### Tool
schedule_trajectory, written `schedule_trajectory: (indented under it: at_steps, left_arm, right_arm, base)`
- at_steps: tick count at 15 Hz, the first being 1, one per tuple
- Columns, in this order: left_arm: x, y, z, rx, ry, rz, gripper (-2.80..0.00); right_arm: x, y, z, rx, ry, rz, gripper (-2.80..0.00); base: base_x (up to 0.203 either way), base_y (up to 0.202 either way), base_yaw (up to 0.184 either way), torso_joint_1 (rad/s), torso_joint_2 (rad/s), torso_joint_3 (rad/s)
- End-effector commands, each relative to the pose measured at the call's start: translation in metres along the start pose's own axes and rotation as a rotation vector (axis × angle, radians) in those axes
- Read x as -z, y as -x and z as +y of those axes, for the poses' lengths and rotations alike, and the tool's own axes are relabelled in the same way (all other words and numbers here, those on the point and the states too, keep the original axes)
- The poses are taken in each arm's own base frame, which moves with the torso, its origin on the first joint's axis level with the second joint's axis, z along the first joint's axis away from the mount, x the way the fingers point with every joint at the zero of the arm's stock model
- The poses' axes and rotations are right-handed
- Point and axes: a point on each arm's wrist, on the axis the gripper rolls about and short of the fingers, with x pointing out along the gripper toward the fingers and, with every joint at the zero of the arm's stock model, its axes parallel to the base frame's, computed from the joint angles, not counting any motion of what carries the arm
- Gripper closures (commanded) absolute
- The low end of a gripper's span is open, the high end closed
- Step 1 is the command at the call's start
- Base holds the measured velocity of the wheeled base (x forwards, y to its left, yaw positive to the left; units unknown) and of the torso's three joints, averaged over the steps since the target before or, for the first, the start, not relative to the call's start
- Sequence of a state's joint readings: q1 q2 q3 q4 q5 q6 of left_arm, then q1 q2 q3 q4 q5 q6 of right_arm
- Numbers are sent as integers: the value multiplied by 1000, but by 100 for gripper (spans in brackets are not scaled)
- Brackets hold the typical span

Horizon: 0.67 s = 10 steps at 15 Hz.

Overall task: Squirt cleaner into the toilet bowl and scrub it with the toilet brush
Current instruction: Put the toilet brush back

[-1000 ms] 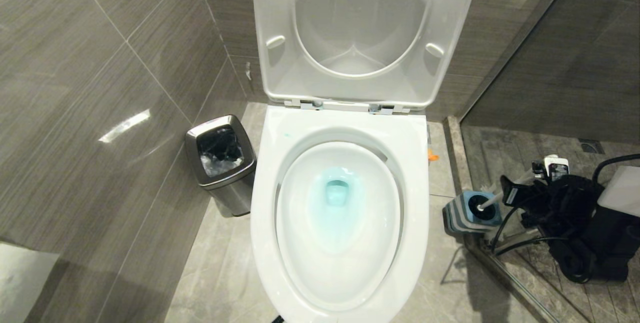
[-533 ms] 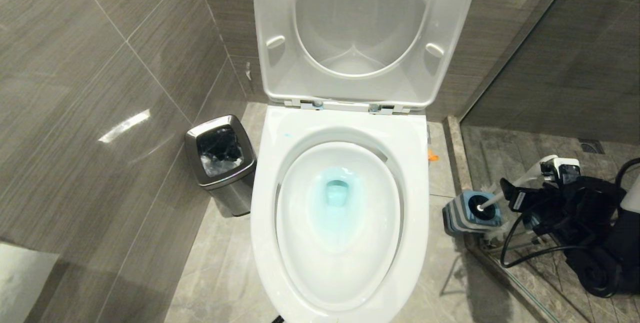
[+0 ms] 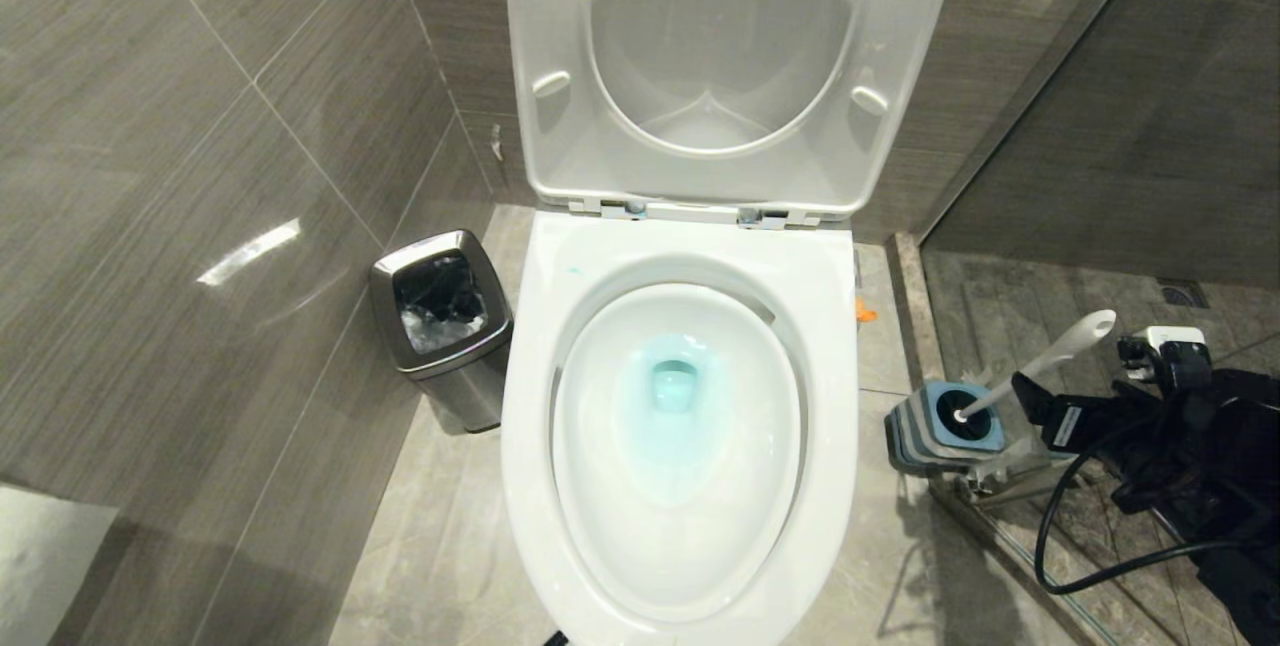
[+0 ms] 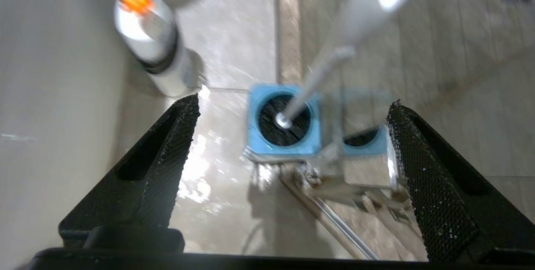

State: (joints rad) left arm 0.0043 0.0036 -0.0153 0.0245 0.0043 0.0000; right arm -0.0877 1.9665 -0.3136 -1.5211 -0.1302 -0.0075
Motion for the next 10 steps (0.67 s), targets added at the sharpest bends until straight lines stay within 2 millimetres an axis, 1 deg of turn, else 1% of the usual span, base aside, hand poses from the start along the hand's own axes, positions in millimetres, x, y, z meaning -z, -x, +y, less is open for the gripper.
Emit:
schedule_trajectory:
  at_steps: [1,3,5,8,10]
  left_arm:
    - [0,0,0,-1,0,-2,0]
    - [0,0,0,-1,0,0,0]
    - [0,0,0,-1,0,-1,0]
    - [0,0,0,-1,0,0,0]
    - [0,0,0,-1,0,0,0]
  right_arm:
    - [-26,17,11,-79,-2,-103,-280]
    - [-43,26,17,-176,43,-179,-280]
    - [-57,37,27,-281,62,-245,-280]
    - [-64,42,43,-352,61,-283,-280]
    - [-71,40,52,-379,62,-288,-280]
  base:
    - [0,0,0,0,0,0]
    - [0,0,0,0,0,0]
    - [0,0,0,0,0,0]
    - [0,0,0,0,0,0]
    - [0,0,0,0,0,0]
